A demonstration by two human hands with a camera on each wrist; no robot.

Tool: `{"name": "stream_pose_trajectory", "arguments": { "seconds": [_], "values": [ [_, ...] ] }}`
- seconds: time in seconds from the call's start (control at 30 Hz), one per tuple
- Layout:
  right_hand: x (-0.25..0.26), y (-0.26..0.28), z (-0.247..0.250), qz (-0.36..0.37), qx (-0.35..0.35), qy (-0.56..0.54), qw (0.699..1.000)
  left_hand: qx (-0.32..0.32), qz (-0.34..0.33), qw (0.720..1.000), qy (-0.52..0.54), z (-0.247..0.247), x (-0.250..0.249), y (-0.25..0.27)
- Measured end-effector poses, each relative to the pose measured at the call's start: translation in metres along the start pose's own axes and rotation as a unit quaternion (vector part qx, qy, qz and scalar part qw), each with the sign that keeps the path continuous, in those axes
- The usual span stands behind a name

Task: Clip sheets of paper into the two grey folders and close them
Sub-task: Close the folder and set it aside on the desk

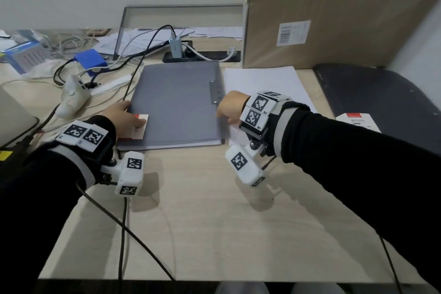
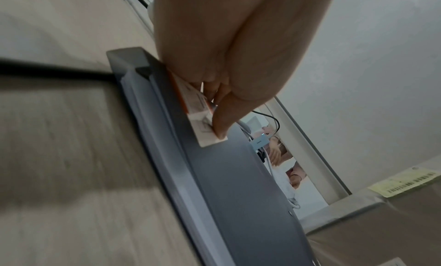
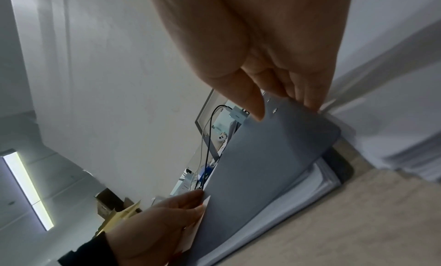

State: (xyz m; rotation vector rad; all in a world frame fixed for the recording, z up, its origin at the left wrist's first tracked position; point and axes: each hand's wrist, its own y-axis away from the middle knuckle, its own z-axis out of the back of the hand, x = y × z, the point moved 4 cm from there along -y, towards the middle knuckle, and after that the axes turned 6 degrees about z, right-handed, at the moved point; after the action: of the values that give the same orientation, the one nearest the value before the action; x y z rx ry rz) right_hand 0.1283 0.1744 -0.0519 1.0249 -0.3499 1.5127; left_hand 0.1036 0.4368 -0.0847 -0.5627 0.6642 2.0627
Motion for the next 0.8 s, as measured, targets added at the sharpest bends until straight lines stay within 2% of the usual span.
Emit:
{"name": "stream_pose_trajectory", "arguments": {
  "seconds": [0.37,0.53,0.63,0.8],
  "values": [
    [0.010,0.010,-0.010,0.008,0.055,0.133,0.990,-0.011,-0.001,0.999,-0.040,0.005,-0.001,0.009],
    [0.011,0.019,-0.018,0.015,0.074,0.158,0.985,-0.017,-0.013,0.998,-0.057,0.005,0.001,0.009],
    [0.013,0.022,-0.019,0.026,0.050,0.167,0.984,-0.010,-0.011,0.999,-0.044,0.004,0.002,0.010],
    [0.009,0.024,-0.026,0.040,0.087,0.199,0.975,-0.002,-0.015,1.000,-0.016,0.003,0.004,0.011]
  ]
}}
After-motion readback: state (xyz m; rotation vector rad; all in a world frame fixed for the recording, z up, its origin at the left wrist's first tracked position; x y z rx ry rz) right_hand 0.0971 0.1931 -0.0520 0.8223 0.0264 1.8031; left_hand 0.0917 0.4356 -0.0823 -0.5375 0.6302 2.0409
